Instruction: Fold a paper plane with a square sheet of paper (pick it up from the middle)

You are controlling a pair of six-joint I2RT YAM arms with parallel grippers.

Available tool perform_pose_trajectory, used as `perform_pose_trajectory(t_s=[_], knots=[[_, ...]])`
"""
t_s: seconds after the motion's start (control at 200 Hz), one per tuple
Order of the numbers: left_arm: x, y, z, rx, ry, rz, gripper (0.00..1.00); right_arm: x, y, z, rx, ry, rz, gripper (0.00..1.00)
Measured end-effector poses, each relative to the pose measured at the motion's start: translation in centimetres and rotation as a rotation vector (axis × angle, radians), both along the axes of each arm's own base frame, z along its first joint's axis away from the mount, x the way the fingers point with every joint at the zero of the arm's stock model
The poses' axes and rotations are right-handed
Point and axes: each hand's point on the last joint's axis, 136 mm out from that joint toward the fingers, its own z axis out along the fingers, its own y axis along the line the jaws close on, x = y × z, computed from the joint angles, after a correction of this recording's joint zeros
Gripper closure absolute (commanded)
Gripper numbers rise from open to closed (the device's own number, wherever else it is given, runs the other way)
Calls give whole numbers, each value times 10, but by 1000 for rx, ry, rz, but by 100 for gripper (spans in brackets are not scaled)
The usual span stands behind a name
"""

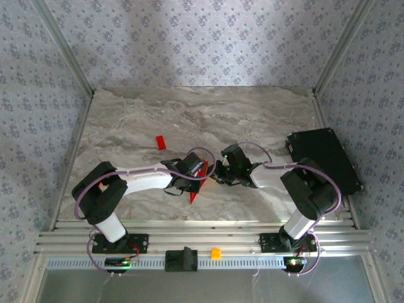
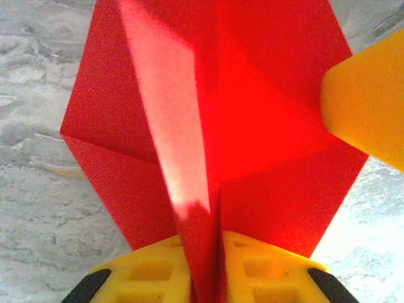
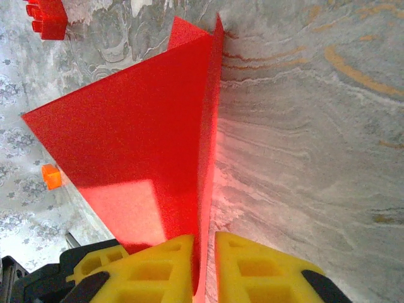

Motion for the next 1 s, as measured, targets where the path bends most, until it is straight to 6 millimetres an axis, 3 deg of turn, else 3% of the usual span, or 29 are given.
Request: perform_pose_trajectory(t_s=[0.225, 0.455, 0.61, 0.77, 0.999], knots=[[5, 2, 4, 23, -18, 28, 87, 6, -10, 12, 7, -28, -20, 65], [34, -1, 30, 68, -88, 153, 88, 6, -72, 32, -58, -92, -144, 61], [40, 3, 21, 128, -80, 202, 89, -7, -102, 22, -97, -74, -203, 60], [36, 13, 8, 186, -53, 232, 88, -15, -111, 19, -116, -66, -210, 60], [34, 13, 6, 198, -48, 239, 85, -15, -112, 20, -116, -70, -210, 59]])
